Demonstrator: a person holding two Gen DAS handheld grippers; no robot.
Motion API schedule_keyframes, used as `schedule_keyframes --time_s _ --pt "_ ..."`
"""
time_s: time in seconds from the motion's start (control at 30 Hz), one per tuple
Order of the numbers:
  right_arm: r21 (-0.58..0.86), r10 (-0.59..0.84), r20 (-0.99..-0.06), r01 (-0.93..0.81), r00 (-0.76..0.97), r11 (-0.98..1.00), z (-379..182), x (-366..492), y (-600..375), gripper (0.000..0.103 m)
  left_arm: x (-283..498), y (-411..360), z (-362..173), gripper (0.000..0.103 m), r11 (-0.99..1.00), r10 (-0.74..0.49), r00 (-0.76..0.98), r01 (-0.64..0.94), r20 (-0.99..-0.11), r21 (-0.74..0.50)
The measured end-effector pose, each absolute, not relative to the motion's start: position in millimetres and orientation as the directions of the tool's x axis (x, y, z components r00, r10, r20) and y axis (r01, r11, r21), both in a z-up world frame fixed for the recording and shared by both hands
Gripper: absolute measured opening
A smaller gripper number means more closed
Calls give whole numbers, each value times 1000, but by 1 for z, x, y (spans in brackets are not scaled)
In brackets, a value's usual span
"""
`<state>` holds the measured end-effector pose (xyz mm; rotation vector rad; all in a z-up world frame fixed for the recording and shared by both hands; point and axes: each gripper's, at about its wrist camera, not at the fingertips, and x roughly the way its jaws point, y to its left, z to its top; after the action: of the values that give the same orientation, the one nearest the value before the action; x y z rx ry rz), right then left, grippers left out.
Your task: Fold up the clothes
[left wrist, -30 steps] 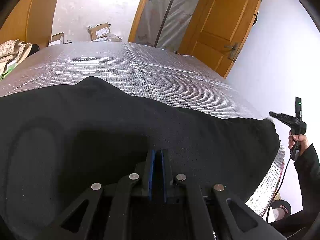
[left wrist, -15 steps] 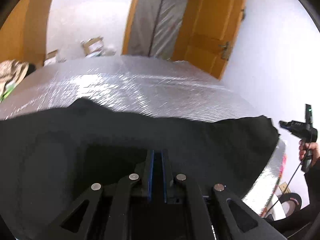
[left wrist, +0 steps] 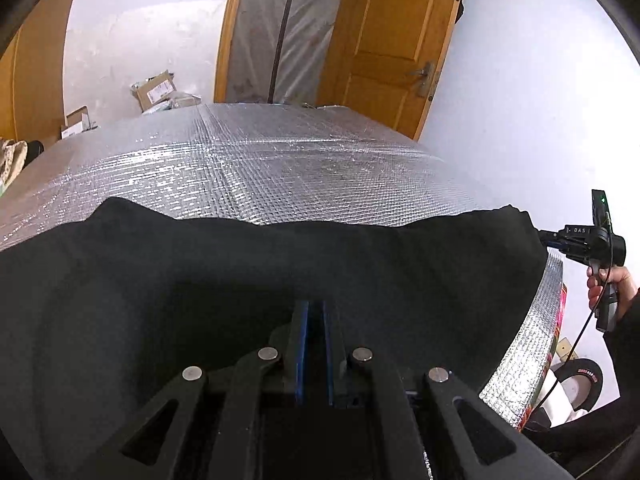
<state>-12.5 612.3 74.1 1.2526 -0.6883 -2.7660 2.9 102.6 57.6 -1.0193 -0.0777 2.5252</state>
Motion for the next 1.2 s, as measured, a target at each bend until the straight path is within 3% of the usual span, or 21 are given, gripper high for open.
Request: schedule_keyframes --time_s 0.27,0.43,0.53,0.67,0.9,1.13,1.2 --pt "388 -109 -674 -225 -731 -894 93 12 616 2 1 98 55 6 -909 410 -635 -349 -655 -230" --pt "346 -47 -748 -328 -662 -879 78 9 626 5 1 97 54 6 -907 414 -632 -349 -655 -237" --pt "331 -18 -726 -326 -688 -885 87 12 623 7 1 98 53 6 -908 412 -633 -348 -656 -234" --pt "274 -101 -667 -117 -738 -954 107 1 578 10 1 99 53 6 -909 408 -633 -347 -658 -230" --pt "210 -347 -705 285 -619 -935 96 -32 465 12 2 100 54 6 -910 405 -633 -345 -660 -229" --pt "86 -347 -728 423 -592 -902 93 -63 429 22 0 96 53 6 -906 418 -626 -343 -659 -248" --pt "85 -336 -773 437 -537 -895 86 -74 429 24 -1 95 52 6 -904 423 -623 -342 -658 -256"
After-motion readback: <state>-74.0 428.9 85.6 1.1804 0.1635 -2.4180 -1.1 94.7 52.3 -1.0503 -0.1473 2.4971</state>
